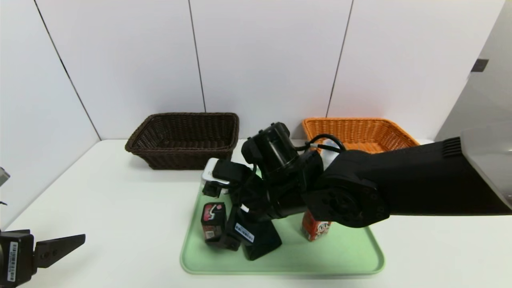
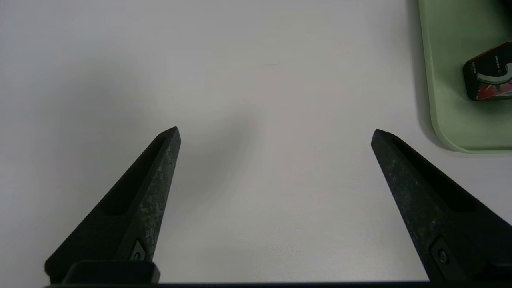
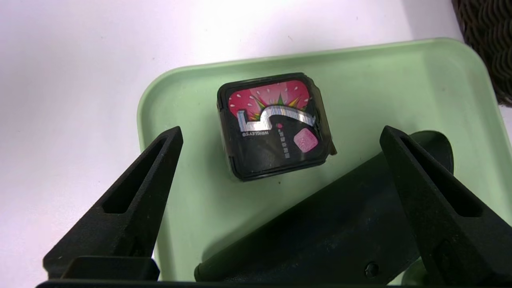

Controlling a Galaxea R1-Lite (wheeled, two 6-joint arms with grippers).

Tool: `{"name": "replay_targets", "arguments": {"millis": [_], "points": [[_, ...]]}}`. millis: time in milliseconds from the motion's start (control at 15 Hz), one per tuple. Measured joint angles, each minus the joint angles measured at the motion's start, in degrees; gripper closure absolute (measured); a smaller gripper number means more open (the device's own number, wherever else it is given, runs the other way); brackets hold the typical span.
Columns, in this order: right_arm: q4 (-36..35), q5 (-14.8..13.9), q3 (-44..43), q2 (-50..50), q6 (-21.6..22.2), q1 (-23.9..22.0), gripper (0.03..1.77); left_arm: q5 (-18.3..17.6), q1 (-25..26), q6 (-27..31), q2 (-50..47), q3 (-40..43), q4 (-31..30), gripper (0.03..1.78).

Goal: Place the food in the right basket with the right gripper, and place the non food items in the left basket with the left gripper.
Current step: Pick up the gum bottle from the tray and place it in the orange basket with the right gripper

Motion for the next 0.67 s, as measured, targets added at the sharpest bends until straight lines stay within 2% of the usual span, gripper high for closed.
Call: {"name": "replay_targets", "arguments": {"millis": [267,400,533,667], "points": [[-12.1,0.9,6.2,-0.4,3.4,-0.2,0.10,0.0,0.0,0.0,0.1,0.0,0.1,0.12],[-12.6,2.4,7.1,-0.4,4.7,-0.2,0.10,0.0,0.0,0.1,0.1,0.0,0.1,0.12],[-13.6,2.5,7.9,-0.4,5.4,-0.3,0.10,0.0,0.0,0.1,0.1,0.0,0.1,0.12],[-17.7,2.6,8.9,0.0,7.0,-0.2,0.10,0.0,0.0,0.1,0.1,0.0,0.1,0.12]]}}
